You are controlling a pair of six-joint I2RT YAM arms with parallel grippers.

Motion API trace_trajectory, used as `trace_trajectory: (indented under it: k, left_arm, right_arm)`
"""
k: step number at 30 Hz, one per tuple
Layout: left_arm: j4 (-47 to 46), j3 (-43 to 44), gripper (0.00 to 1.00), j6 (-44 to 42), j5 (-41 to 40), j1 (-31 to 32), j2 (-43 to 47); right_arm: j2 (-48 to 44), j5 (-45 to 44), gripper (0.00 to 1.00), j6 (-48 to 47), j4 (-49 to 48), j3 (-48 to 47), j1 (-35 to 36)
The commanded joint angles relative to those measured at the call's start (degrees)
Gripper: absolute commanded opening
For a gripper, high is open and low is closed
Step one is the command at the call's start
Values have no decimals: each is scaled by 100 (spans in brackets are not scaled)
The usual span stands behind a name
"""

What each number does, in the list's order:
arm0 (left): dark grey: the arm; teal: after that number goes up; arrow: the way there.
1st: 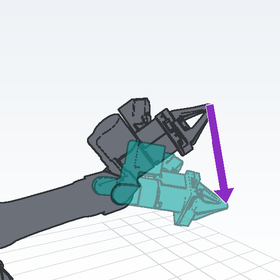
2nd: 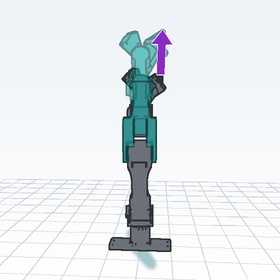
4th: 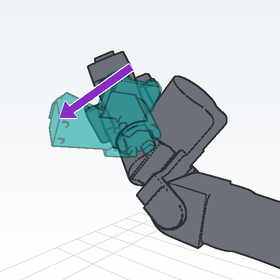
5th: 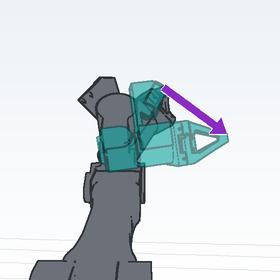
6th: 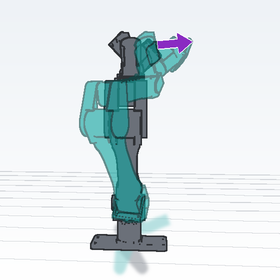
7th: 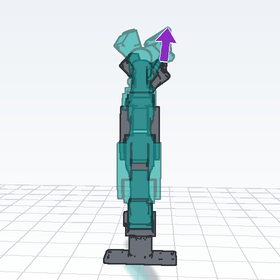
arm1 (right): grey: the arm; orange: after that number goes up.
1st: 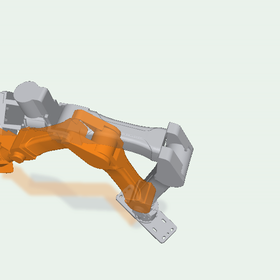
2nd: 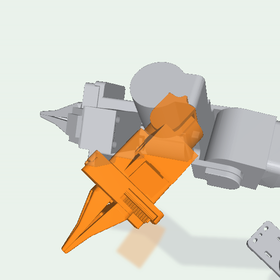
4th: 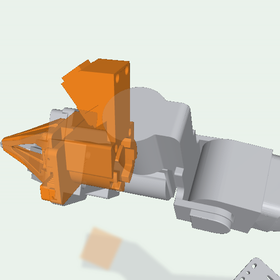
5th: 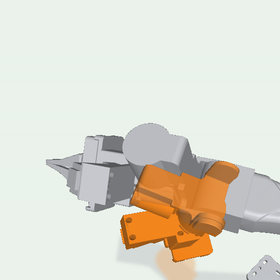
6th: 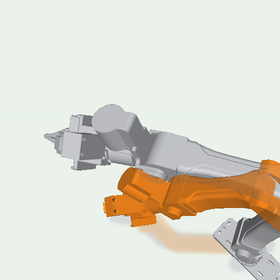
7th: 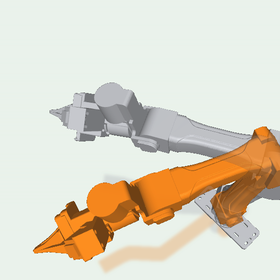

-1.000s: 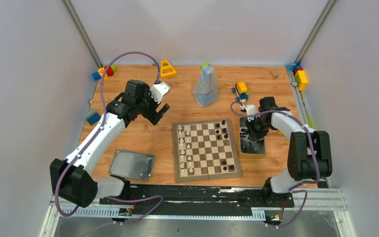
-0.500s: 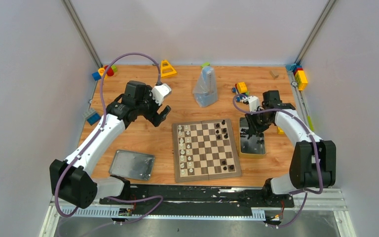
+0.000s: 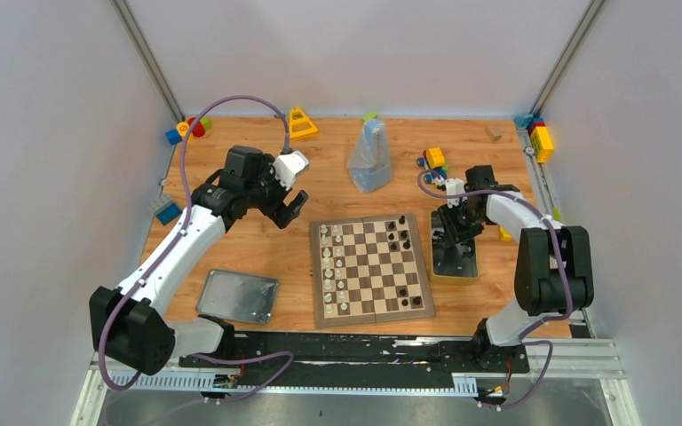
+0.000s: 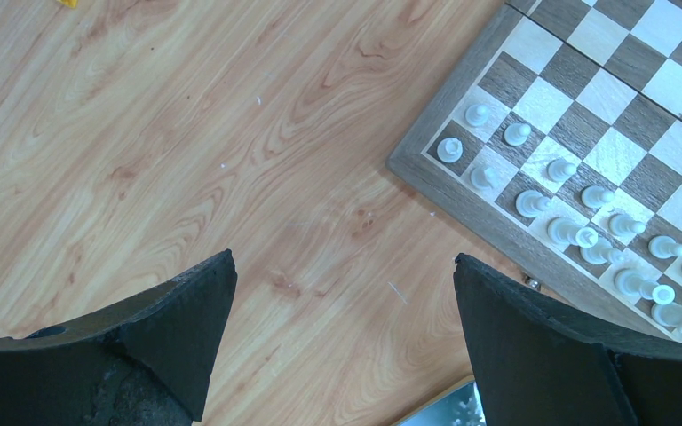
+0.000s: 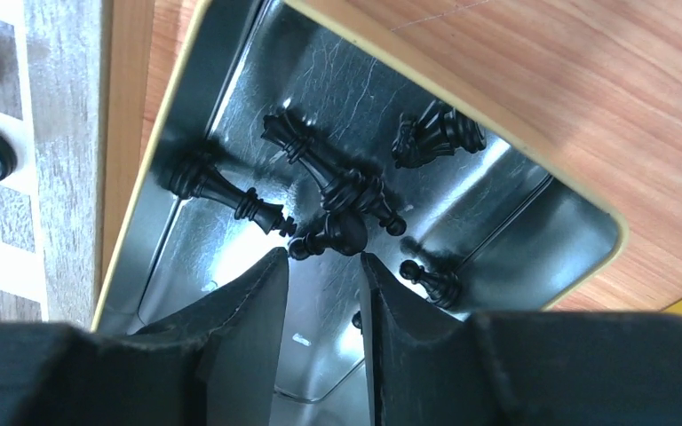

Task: Set up the chess pieces on the board
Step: Pick up the chess piece from the storage box.

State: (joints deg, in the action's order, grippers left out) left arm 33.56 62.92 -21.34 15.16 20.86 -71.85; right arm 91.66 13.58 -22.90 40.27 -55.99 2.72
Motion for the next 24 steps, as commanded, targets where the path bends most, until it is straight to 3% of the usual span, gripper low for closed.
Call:
trace_trajectory:
  k: [1,10,16,20,24]
  left_arm:
    - [-173,-31,100,42,132,-47,164]
    - [-192,-59,100,30,130,-47,167]
    - [-224,-101,100,8,121,-47,182]
    - [-227,-98,100,2,119,-47,179]
    - [-214,-99,100,-16,119,-47,213]
  right_arm:
    - [139,-133,35,180,-198,16,20]
    - [268,-284,23,105,-133,51,22]
    - [142,-355,21,-49,-49,123,18]
    - [191,-316,15,-124,-33,119,25]
    - [48,-225,3,-271,76,61,19]
